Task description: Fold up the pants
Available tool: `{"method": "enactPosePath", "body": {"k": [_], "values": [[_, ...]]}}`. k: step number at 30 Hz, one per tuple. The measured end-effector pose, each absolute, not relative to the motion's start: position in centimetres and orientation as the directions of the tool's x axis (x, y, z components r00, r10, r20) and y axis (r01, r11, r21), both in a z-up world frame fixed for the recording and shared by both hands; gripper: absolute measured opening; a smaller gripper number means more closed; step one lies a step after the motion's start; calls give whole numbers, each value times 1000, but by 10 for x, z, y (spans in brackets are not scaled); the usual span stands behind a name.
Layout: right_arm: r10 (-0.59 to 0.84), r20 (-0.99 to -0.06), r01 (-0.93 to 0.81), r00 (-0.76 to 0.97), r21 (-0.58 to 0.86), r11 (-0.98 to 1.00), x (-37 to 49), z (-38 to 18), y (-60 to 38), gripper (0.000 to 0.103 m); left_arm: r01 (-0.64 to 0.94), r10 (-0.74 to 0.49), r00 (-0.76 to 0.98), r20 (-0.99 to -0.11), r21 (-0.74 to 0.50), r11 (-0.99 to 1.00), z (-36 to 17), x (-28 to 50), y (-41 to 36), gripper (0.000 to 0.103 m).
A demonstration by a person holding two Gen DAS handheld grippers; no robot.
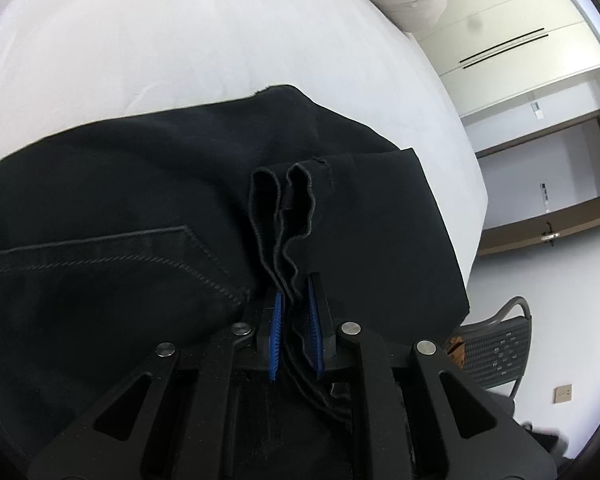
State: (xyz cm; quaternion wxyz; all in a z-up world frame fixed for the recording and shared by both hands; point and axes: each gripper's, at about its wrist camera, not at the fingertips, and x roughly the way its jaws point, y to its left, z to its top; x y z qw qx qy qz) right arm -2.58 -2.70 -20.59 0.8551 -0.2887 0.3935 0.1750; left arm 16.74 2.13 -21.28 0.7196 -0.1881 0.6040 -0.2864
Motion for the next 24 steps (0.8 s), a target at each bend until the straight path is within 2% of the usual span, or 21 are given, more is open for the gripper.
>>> {"method": "enactPosePath", "body": {"k": [2,3,4,5,8,9,12,15,18,21,23,24], "values": [[93,-783,-527,615,-321,787,-24,-198,-38,34,186,-579,149,-802,-552,813,-200,164,35,13],[122,-792,-532,599,-278,800,-25,-191,-44,49,184,-520,190,-833,-490,852,-188,165,29,13],[158,-800,-540,579,-231,809,-24,-185,-51,59,178,-472,229,-851,-440,880,-177,166,26,13],[226,-813,-558,537,-141,818,-24,-175,-63,60,178,-435,263,-861,-399,899,-168,163,29,13],[426,-809,-571,404,141,809,-12,-150,-110,55,236,-409,337,-848,-344,909,-141,152,16,13],[486,-793,-546,368,239,803,2,-144,-134,47,270,-418,341,-842,-338,901,-136,146,3,13],[652,-700,-452,293,499,739,53,-141,-208,38,362,-445,306,-841,-330,872,-140,132,-40,13],[756,-610,-356,239,669,653,86,-162,-252,34,393,-413,253,-875,-297,870,-166,125,-74,13],[788,-564,-267,248,742,615,138,-186,-281,32,373,-387,210,-898,-293,881,-194,120,-99,13],[803,-544,-195,244,784,590,178,-213,-289,31,365,-394,195,-898,-307,879,-198,119,-109,12],[802,-557,-133,214,797,589,195,-238,-295,31,368,-375,200,-905,-286,885,-198,119,-106,12],[792,-581,-84,186,794,602,201,-254,-298,27,370,-366,206,-907,-275,888,-200,119,-111,12]]}}
